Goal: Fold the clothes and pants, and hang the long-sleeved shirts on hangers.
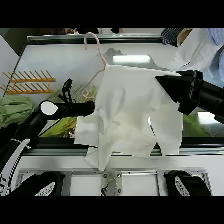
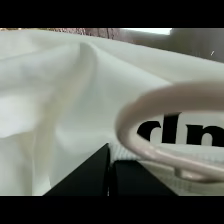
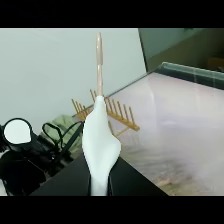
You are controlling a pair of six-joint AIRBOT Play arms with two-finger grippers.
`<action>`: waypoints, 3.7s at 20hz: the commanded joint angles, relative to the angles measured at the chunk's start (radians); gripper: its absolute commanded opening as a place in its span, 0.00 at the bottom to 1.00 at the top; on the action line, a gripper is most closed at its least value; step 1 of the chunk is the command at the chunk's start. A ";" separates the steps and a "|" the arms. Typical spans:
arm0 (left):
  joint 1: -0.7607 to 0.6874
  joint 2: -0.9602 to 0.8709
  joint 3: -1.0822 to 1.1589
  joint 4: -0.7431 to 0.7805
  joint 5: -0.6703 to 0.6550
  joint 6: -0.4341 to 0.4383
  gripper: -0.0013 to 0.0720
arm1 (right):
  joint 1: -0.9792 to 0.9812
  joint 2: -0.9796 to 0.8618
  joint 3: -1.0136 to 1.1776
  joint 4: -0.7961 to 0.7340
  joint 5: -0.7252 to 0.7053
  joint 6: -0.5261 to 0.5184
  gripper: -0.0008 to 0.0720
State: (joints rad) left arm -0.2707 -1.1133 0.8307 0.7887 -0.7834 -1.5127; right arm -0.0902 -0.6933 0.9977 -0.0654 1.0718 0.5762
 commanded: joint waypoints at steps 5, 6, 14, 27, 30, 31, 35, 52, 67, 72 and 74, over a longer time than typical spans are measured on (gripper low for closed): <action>0.096 0.000 0.023 -0.002 -0.033 0.006 0.04 | 0.000 -0.001 0.001 0.091 0.001 0.089 0.05; 0.105 0.000 0.023 -0.004 -0.037 0.006 0.04 | 0.000 -0.001 0.001 0.066 0.010 0.105 0.05; 0.153 0.000 0.037 -0.002 -0.044 0.025 0.04 | 0.000 -0.001 0.001 -0.104 0.098 0.166 0.05; 0.285 0.000 0.193 0.059 -0.211 0.085 0.04 | -0.001 -0.001 0.001 -0.262 0.145 0.174 0.05; 0.285 0.000 0.193 0.058 -0.210 0.085 0.04 | -0.001 -0.001 0.001 -0.294 0.151 0.173 0.05; 0.285 0.000 0.193 0.058 -0.207 0.085 0.04 | -0.001 -0.001 0.001 -0.294 0.167 0.172 0.05; 0.285 0.000 0.197 0.056 -0.183 0.085 0.04 | -0.001 -0.005 0.001 -0.324 0.283 0.158 0.05; 0.224 -0.309 0.723 0.056 -0.574 0.151 0.04 | -0.001 -0.076 0.001 -0.136 0.467 0.153 0.05; 0.395 -0.377 1.121 -0.139 -0.657 0.150 0.86 | -0.001 -0.082 0.002 0.006 0.370 0.126 0.05; 0.457 -0.378 1.092 -0.163 -0.772 0.143 0.86 | -0.001 -0.082 0.001 0.006 0.312 0.089 0.05; 0.461 -0.378 1.036 -0.216 -0.801 0.137 0.86 | -0.001 -0.082 0.002 0.006 0.312 0.090 0.05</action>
State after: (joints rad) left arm 0.1699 -1.4902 1.9087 0.6365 -1.5242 -1.3708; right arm -0.0910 -0.7750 0.9993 -0.0593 1.4082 0.6762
